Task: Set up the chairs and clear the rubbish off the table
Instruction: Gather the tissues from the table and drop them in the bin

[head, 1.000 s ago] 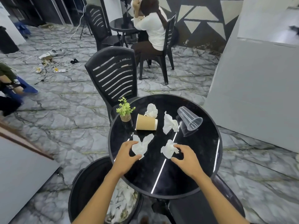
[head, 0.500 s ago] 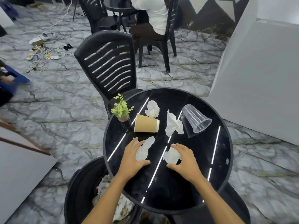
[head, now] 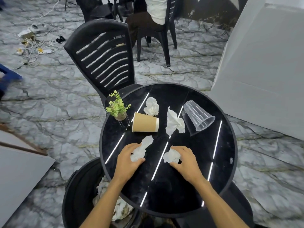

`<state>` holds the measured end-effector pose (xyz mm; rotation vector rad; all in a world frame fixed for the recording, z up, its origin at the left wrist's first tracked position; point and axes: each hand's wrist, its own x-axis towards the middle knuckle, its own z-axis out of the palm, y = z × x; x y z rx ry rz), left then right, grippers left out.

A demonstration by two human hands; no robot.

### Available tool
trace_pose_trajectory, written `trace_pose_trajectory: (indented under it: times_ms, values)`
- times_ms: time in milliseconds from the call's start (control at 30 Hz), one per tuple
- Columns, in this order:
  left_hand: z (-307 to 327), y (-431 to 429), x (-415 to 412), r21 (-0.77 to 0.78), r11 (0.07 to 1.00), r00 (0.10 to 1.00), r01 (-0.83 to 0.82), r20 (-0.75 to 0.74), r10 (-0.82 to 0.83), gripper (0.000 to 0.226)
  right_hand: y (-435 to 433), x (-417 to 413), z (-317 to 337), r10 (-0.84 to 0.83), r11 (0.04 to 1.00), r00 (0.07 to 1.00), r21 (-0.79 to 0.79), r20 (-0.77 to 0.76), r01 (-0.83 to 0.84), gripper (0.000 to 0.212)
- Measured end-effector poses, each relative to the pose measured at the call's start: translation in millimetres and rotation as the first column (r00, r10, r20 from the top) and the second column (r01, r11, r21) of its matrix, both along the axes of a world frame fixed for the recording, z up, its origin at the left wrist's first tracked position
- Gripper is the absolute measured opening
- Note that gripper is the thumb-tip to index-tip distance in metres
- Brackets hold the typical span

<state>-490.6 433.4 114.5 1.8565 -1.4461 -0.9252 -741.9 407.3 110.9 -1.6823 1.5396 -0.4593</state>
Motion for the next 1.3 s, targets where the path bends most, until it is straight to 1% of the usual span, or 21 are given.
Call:
trace_pose_trajectory:
  times_ms: [133, 233, 367, 500, 600, 733, 833, 967, 1033, 1200, 1300]
  values:
    - [5.3, 8.8, -3.6, -0.035, 0.999, 0.999, -0.017, -0.042, 0.015, 0.056, 5.6, 0.1, 4.0, -0.033, 0.999, 0.999, -0.012, 0.038, 0.033, 0.058]
    - [8.8, 15.4, -4.6, -0.057, 0.997, 0.997, -0.044, -0.072, 0.039, 0.059, 9.9, 0.6, 9.0, -0.043, 0.998, 0.997, -0.031, 0.057, 0.045, 0.057]
    - [13.5, 28.0, -2.6, -0.079, 0.994, 0.993, -0.072, -0.097, 0.065, 0.063, 16.4, 4.1, 20.3, -0.034, 0.997, 0.996, -0.062, 0.085, 0.039, 0.057]
    - [24.0, 47.9, 7.2, -0.129, 0.987, 0.992, -0.097, -0.092, 0.085, 0.056, 24.0, 14.2, 35.2, 0.004, 0.994, 0.992, -0.111, 0.125, 0.01, 0.055]
    - [34.0, 74.3, 21.5, -0.172, 0.971, 0.984, -0.165, -0.1, 0.149, 0.051, 32.7, 30.0, 45.0, 0.064, 0.992, 0.986, -0.122, 0.152, -0.045, 0.055]
    - [42.2, 117.1, 49.1, -0.189, 0.939, 0.957, -0.286, -0.098, 0.272, 0.05, 47.6, 62.3, 53.2, 0.171, 0.982, 0.968, -0.114, 0.183, -0.152, 0.055]
    - [44.3, 149.8, 73.6, -0.174, 0.913, 0.929, -0.37, -0.048, 0.367, 0.049, 60.3, 91.8, 54.7, 0.251, 0.967, 0.947, -0.102, 0.201, -0.235, 0.054]
    - [42.1, 196.0, 107.6, -0.13, 0.852, 0.861, -0.507, -0.022, 0.509, 0.04, 81.6, 141.5, 55.0, 0.378, 0.925, 0.905, -0.115, 0.195, -0.361, 0.052]
    - [36.9, 214.3, 122.0, -0.113, 0.817, 0.823, -0.566, -0.014, 0.568, 0.041, 90.0, 164.9, 52.5, 0.423, 0.906, 0.885, -0.108, 0.193, -0.409, 0.051]
    - [11.2, 246.3, 160.0, -0.076, 0.778, 0.781, -0.623, -0.022, 0.624, 0.039, 108.0, 217.9, 33.1, 0.521, 0.854, 0.844, -0.057, 0.125, -0.518, 0.054]
    - [-9.7, 252.2, 178.7, -0.01, 0.77, 0.77, -0.638, -0.024, 0.638, 0.044, 115.5, 243.0, 16.2, 0.568, 0.822, 0.821, -0.006, 0.063, -0.569, 0.058]
